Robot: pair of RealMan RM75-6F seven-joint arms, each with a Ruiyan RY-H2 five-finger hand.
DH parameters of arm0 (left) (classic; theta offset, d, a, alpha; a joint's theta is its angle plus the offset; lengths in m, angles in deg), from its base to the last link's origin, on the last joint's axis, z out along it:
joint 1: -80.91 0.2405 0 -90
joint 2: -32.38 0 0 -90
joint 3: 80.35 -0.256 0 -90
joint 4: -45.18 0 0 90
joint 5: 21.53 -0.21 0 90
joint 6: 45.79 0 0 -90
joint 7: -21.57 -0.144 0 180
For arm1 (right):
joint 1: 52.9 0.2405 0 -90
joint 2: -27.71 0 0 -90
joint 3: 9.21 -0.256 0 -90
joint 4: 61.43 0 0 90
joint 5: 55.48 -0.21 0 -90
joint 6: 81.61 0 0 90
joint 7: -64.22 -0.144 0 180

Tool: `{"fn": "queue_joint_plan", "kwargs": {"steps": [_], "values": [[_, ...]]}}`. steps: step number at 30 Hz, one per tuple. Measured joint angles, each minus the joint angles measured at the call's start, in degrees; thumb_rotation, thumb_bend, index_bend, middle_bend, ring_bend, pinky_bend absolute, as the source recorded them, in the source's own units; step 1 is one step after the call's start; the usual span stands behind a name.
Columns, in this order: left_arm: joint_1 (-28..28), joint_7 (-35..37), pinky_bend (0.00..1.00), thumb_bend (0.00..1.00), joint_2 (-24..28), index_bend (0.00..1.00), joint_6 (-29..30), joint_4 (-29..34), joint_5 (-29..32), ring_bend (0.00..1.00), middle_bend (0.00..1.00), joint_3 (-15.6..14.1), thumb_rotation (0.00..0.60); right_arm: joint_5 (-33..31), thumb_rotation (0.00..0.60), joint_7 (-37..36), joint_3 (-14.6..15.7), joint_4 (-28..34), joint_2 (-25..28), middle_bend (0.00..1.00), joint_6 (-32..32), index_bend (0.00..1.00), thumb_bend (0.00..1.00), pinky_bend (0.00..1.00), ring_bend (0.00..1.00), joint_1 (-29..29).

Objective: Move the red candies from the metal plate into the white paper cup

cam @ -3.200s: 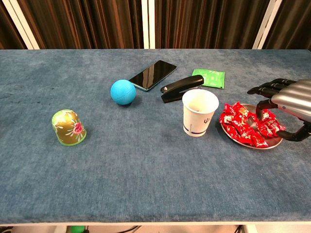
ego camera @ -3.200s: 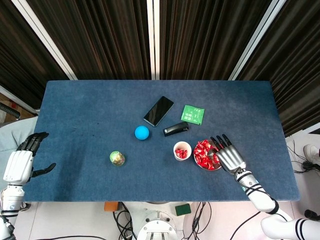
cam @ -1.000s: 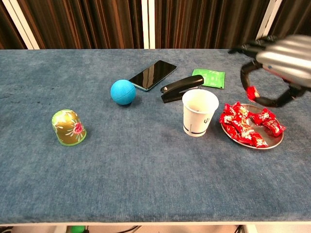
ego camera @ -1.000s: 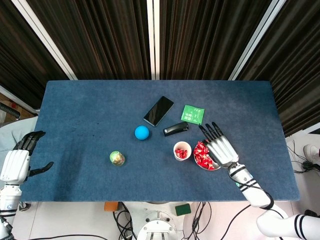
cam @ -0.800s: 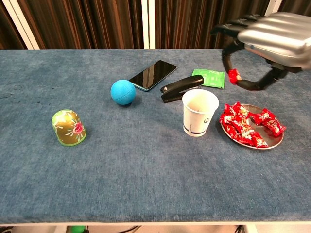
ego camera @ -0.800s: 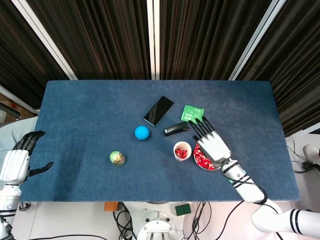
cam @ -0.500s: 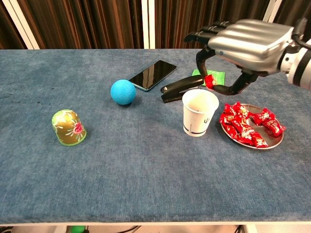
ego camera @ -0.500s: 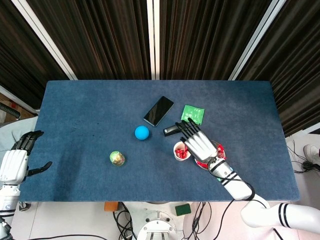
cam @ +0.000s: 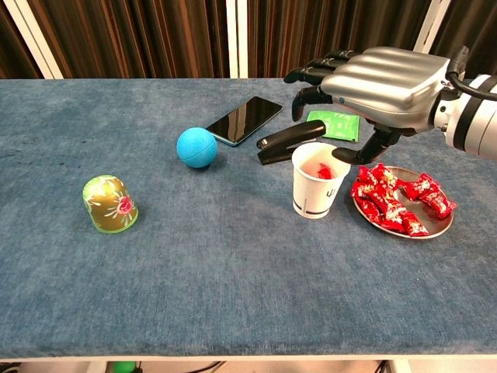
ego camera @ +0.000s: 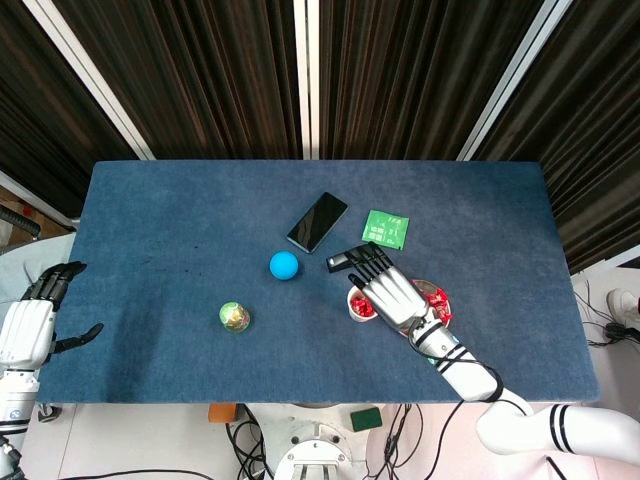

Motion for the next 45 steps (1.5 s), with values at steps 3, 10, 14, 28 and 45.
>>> {"fn": "queue_joint_plan", "kwargs": {"steps": [3, 10, 14, 28, 45], "values": [[0.0, -0.2, 0.24, 0.12, 0.0, 0.16, -0.1, 0.1, 0.0, 0.10, 0.14, 0.0, 0.600, 1.5, 0.600, -1.0, 0.3, 0.4, 0.5, 0.00, -0.9, 0.25, 0.35, 0.00, 0.00, -0.2], [0.0, -0.7, 0.24, 0.12, 0.0, 0.16, 0.0, 0.5, -0.2, 0.10, 0.14, -0.1, 0.600, 6.0, 0.600, -4.8, 2.5, 1.2, 4.0, 0.00, -4.5, 0.28, 0.35, 0.00, 0.00, -2.8], [-0.2, -1.1, 0.24, 0.12, -0.3, 0.16, -0.6, 0.5, -0.3, 0.10, 0.14, -0.4, 0.600, 8.2, 0.600, -9.2, 4.9, -0.6, 6.6, 0.00, -6.5, 0.28, 0.35, 0.00, 0.00, -5.6], [-0.5, -2.9, 0.24, 0.12, -0.5, 0.16, -1.1, 1.5, -0.2, 0.10, 0.14, -0.5, 0.600, 10.6, 0.600, -17.3, 9.6, -10.5, 6.0, 0.00, -5.3, 0.28, 0.35, 0.00, 0.00, -10.2], [-0.4, -2.0, 0.24, 0.12, -0.6, 0.16, -1.2, 0.7, 0.0, 0.10, 0.14, -0.5, 0.600, 8.7, 0.600, -12.9, 8.5, -13.5, -0.1, 0.00, -1.2, 0.27, 0.35, 0.00, 0.00, -9.6]]}}
